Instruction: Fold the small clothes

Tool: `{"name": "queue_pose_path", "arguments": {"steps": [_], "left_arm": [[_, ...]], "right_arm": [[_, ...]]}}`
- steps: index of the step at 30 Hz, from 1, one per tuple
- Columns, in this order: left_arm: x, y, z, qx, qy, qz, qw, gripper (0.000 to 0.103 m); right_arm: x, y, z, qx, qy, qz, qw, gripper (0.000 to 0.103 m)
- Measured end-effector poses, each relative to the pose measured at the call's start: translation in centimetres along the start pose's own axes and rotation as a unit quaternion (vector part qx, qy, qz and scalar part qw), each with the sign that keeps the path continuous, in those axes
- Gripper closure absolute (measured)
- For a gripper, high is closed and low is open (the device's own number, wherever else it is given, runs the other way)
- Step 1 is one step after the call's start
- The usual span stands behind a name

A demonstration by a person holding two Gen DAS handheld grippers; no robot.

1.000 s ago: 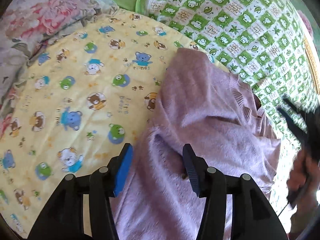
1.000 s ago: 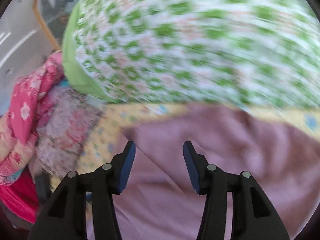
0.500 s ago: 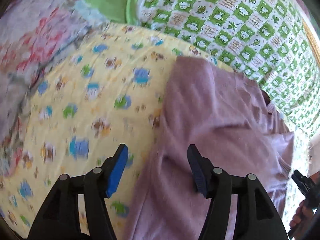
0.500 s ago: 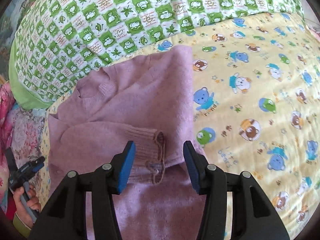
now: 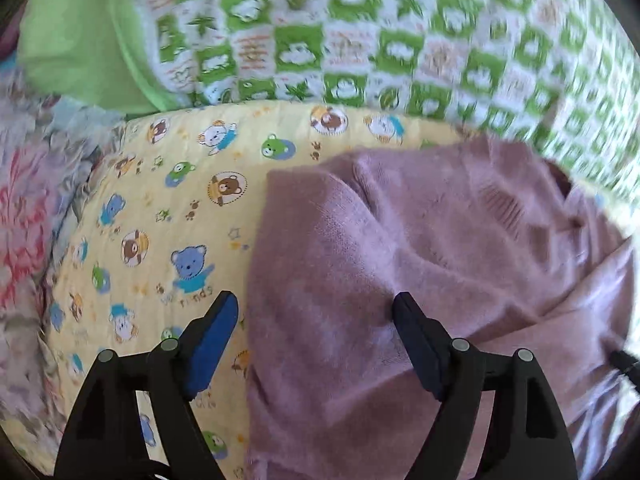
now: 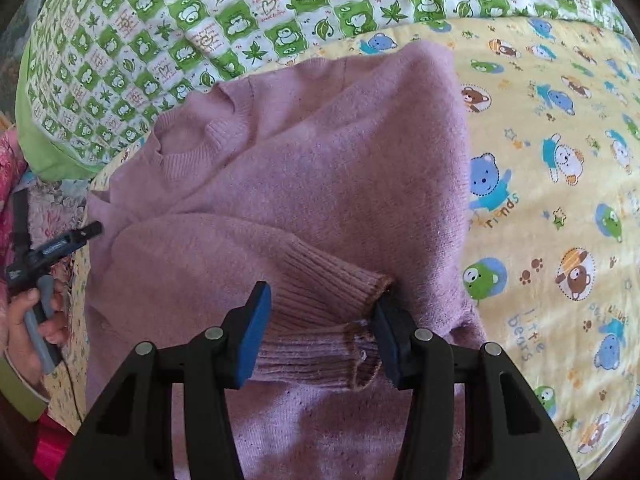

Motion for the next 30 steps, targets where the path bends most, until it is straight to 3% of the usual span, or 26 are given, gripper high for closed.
{"name": "queue_pose_path", "arguments": {"steps": [1, 2, 3, 5, 7, 11, 14, 17, 19, 21, 23, 25, 27, 30], "left_arm": [[0.3, 0.1, 0.6, -0.002, -0.01, 0.008, 0.9999, 0.023], [0.6, 0.1, 1.2, -0.006, -0.024, 0.018, 0.9995, 0.036], [0.8, 0.1, 1.7, -0.009, -0.024, 0.023, 0.9994, 0.057], [1.0, 0.2, 1.8, -0.004, -0.003, 0.018, 0.9998, 0.082], [1.3, 0.0, 1.3, 0.01, -0.013, 0.019, 0.9997, 0.091], [0.0, -0.7, 0.2, 0.029, 0.007, -0.022, 0.9993, 0.093], [-0.1, -0.5, 0.5, 0.028, -0.003, -0.011, 0.9995, 0.093], [0.0, -0.1, 0.9, 0.024, 0.004, -0.012, 0.9996, 0.093], [-0.1, 0.0, 0.8, 0.026, 0.003, -0.012, 0.9996, 0.092], [-0.2, 0.0, 0.9, 0.019, 0.01, -0.018, 0.9996, 0.084], [-0.5, 0.0, 0.6, 0.015, 0.021, -0.026, 0.9993, 0.079], [-1.5, 0.0, -0.2, 0.015, 0.034, -0.036, 0.9987, 0.075], [-2.4, 0.5, -1.7, 0.02, 0.039, -0.042, 0.9982, 0.065], [-3.5, 2.3, -3.9, 0.021, 0.053, -0.039, 0.9976, 0.057]], "right_arm": [[0.0, 0.0, 0.1, -0.001, 0.0, -0.002, 1.0, 0.073], [0.0, 0.0, 0.3, -0.005, 0.004, -0.008, 1.0, 0.085], [0.0, 0.1, 0.5, -0.01, 0.01, -0.012, 1.0, 0.092], [0.2, -0.1, 0.3, -0.005, -0.005, -0.007, 1.0, 0.097], [0.0, -0.7, -0.8, 0.016, -0.012, -0.015, 1.0, 0.098], [-0.8, -3.1, -4.8, 0.082, -0.033, -0.026, 0.996, 0.099], [-0.8, -4.4, -7.3, 0.117, -0.023, -0.039, 0.992, 0.099], [0.5, -3.8, -5.7, 0.084, 0.024, -0.057, 0.995, 0.099], [2.2, -2.5, -3.0, 0.021, 0.028, -0.036, 0.999, 0.099], [2.9, -1.4, -1.2, -0.008, 0.05, -0.038, 0.998, 0.098], [2.5, -1.1, -1.9, 0.013, 0.059, -0.031, 0.998, 0.085], [2.0, -1.2, -3.3, 0.04, 0.076, -0.022, 0.996, 0.06], [1.4, -1.0, -5.3, 0.081, 0.075, -0.022, 0.994, 0.059], [-0.1, -0.9, -7.0, 0.106, 0.026, -0.029, 0.994, 0.059]]}}
Point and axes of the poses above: each gripper's, at about its wrist camera, not at the fingertips, and z roughly the way its jaws point, x to its right, y to its underside, the point moved 1 cm from there along z, roughly the way its jaws point
